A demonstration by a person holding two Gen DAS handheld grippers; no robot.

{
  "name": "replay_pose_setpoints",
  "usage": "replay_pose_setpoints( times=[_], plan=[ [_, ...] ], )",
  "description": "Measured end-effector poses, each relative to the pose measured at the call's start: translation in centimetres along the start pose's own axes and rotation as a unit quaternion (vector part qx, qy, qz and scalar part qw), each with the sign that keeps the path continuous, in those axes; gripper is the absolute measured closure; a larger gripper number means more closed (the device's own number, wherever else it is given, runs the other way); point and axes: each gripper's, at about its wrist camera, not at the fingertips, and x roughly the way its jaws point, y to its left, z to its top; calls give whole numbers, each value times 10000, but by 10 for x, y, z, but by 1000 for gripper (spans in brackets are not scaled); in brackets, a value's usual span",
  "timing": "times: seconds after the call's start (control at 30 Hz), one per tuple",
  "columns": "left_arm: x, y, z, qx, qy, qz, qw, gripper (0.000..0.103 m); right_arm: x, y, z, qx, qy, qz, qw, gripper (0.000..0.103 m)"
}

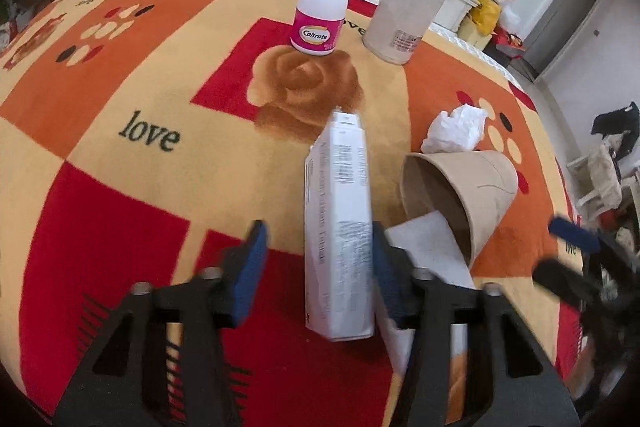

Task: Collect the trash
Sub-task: 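Grasp the white medicine box with the left tool while the right tool grasps the white tissue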

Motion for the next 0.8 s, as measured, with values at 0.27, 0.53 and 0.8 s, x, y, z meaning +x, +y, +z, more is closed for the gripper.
replay_pose_setpoints(
  times=[0.27,0.53,0.8],
  plan=[
    [7,12,6,-159,298,-333,9989,80,28,-31,57,708,-6,-73,9975,13],
    [20,7,8,-76,418,-320,9986,80,86,-38,87,595,671,56,9960,28],
    [6,7,14,-60,223,-390,9990,87,81,-37,83,449,476,443,9969,67]
  ],
)
